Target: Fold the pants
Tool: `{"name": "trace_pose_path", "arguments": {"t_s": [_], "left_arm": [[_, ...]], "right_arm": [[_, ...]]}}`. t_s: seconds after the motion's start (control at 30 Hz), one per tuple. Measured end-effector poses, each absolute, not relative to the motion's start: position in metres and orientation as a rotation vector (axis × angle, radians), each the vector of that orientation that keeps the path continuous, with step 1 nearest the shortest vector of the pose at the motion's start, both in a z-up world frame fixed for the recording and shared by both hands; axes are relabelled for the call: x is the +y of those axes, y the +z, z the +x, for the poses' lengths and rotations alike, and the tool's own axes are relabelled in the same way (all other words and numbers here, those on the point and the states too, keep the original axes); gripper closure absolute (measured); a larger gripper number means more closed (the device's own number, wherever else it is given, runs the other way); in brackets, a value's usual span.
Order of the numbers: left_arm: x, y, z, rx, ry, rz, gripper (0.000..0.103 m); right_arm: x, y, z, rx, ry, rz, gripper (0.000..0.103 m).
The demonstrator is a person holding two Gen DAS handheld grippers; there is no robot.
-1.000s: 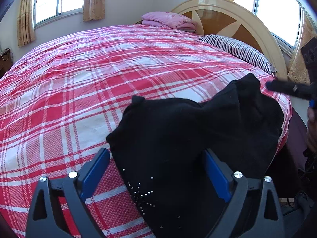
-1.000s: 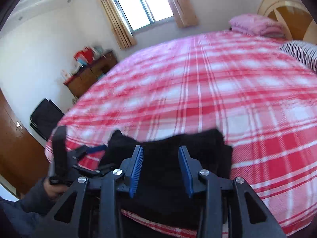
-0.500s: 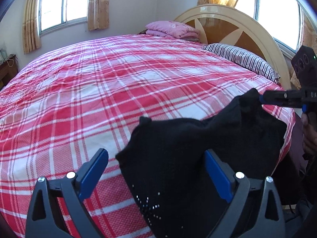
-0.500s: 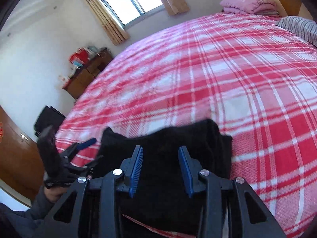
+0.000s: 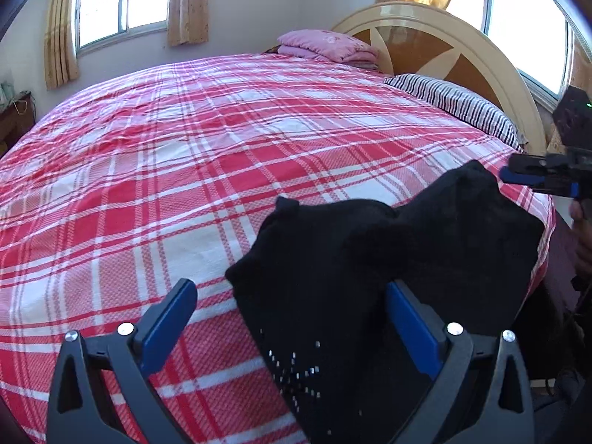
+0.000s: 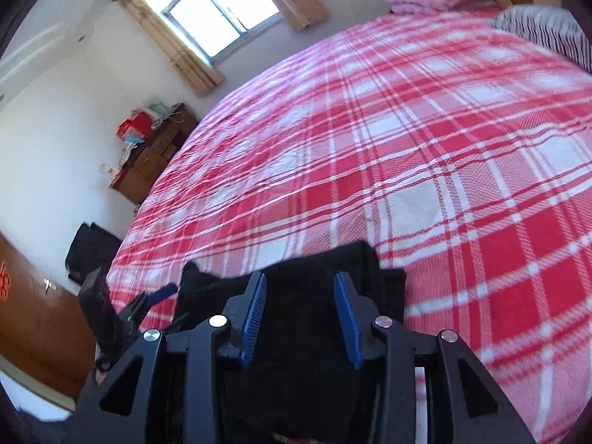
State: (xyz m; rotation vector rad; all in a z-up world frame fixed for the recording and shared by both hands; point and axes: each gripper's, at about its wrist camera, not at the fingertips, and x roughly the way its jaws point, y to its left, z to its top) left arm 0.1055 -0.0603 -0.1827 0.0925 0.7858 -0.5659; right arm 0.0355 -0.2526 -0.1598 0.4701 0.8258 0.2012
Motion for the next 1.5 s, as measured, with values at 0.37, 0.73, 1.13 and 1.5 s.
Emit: {"name": "trace_pose_path", "arguments": {"t_s": [0.37,0.73,1.13,1.5], "left_arm": [[-0.062,-0.189,0.104,0.811,-0.582,0.083,0.000],[-0.075,-0.196,0.098,0.866,-0.672,0.074,0.000],[-0.069,-0.205,0.109,0.882,-0.744,-0.045,0.000],[-0.046,-0.206,0.118,0.870,-0.770,-0.183,0.029]], "right_arm": [[-0.260,-0.172,-0.005,0.798,0.229,0.446,0.056],[-0.290,-0.191,0.004,0.877,0.044,0.390,0.056],[-0.283,-0.202,0.035,0.908,0.106,0.412,0.056],[-0.282,-0.209,0.037,0.908,0.180,0.502,0.069]]}}
